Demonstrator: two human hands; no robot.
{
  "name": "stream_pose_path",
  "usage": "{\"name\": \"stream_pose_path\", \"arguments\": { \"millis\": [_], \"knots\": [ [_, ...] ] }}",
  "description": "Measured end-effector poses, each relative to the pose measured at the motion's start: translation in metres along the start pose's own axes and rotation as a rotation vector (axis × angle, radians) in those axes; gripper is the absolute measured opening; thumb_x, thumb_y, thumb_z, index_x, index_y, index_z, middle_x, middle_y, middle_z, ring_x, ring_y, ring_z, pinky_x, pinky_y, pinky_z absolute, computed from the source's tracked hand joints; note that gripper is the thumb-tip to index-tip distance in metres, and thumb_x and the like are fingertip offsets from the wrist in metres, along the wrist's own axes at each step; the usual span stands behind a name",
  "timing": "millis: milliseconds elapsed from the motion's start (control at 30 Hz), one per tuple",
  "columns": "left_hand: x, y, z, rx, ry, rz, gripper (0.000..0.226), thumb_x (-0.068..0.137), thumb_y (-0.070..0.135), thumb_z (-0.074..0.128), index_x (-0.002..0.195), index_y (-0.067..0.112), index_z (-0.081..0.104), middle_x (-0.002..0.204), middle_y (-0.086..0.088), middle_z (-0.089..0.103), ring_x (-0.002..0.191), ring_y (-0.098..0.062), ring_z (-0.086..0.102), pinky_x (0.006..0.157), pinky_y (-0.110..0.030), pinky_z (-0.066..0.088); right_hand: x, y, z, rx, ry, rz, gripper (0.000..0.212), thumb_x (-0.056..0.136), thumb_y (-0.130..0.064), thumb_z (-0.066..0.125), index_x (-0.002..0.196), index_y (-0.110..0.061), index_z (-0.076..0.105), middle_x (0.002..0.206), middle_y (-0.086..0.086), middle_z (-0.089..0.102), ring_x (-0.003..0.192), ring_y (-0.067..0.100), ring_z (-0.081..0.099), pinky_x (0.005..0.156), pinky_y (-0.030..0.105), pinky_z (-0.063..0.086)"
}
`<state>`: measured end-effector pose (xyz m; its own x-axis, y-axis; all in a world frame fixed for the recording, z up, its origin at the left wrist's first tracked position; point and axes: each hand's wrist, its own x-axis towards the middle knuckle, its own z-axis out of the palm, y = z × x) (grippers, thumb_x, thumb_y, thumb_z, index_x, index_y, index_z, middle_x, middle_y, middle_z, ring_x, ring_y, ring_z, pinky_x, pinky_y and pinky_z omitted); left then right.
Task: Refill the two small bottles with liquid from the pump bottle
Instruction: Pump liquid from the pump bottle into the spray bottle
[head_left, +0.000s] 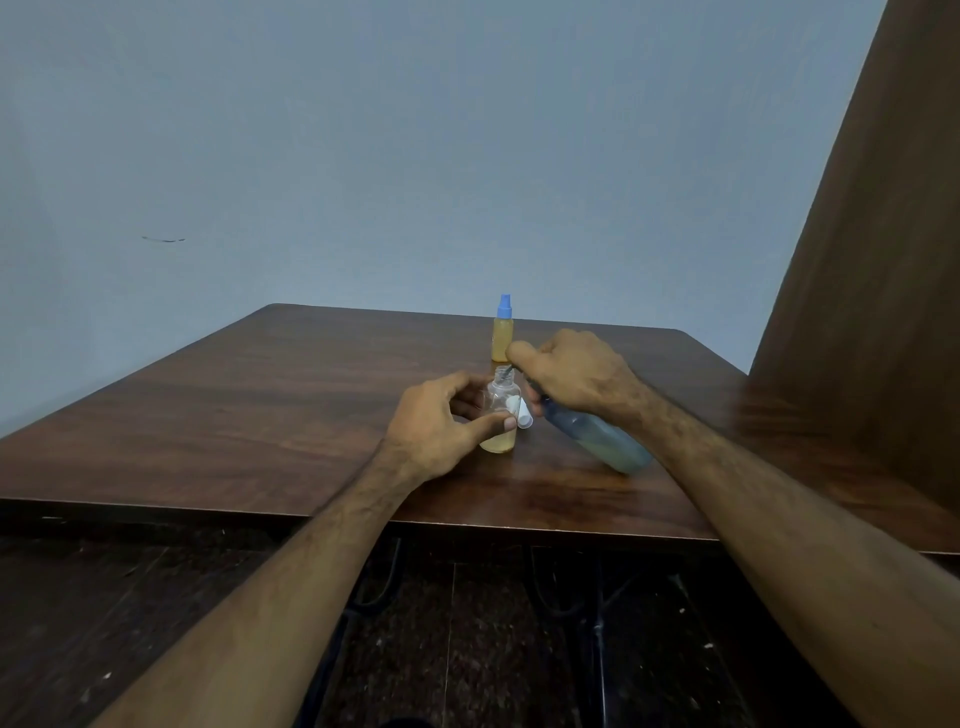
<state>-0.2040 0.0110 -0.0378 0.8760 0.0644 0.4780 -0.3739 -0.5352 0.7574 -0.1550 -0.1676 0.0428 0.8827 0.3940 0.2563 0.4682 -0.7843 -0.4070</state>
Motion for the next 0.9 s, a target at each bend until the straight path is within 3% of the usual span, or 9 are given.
{"name": "stream_pose_path", "arguments": {
  "millis": [200,333,600,900],
  "knots": [
    [0.0005,-0.0007,-0.0005,0.013,0.003,-0.008,0.056,0.073,0.048,0.086,0.122,0.027,0.069,0.100,0.012,0.073,0.087,0.002,0.069,0.074,-0.009,0.054,0.0001,-0.0005,-0.0008,0.009,-0.011,0.003,0.063,0.090,-0.056,0.035,0.047,-0.021,0.064,0.067,-0.006,0.078,0.082,0.019,0.072,0.096,0.049,0.058],
    [0.0009,-0.0007,-0.0001,0.005,0.010,-0.008,0.053,0.073,0.047,0.087,0.118,0.026,0.071,0.096,0.013,0.074,0.084,0.004,0.068,0.073,-0.007,0.052,0.0019,0.0028,-0.0005,0.046,0.006,0.027,0.071,0.095,-0.063,0.041,0.042,-0.022,0.063,0.068,-0.004,0.079,0.082,0.021,0.073,0.095,0.049,0.057],
    [0.0022,-0.0030,0.0009,0.011,-0.001,-0.003,0.061,0.072,0.049,0.087,0.125,0.026,0.069,0.100,0.012,0.073,0.086,0.004,0.068,0.073,-0.007,0.052,0.0023,0.0033,0.0008,0.009,0.005,-0.011,0.062,0.091,-0.053,0.038,0.044,-0.022,0.063,0.065,-0.007,0.078,0.079,0.018,0.072,0.094,0.048,0.059],
    [0.0009,-0.0020,-0.0001,-0.005,0.007,-0.002,0.044,0.072,0.046,0.088,0.111,0.034,0.069,0.094,0.015,0.073,0.083,0.006,0.067,0.071,-0.006,0.052,0.0028,0.0049,-0.0007,0.055,0.016,0.019,0.071,0.096,-0.063,0.044,0.044,-0.020,0.064,0.068,-0.004,0.079,0.080,0.020,0.074,0.094,0.048,0.058]
  ]
}}
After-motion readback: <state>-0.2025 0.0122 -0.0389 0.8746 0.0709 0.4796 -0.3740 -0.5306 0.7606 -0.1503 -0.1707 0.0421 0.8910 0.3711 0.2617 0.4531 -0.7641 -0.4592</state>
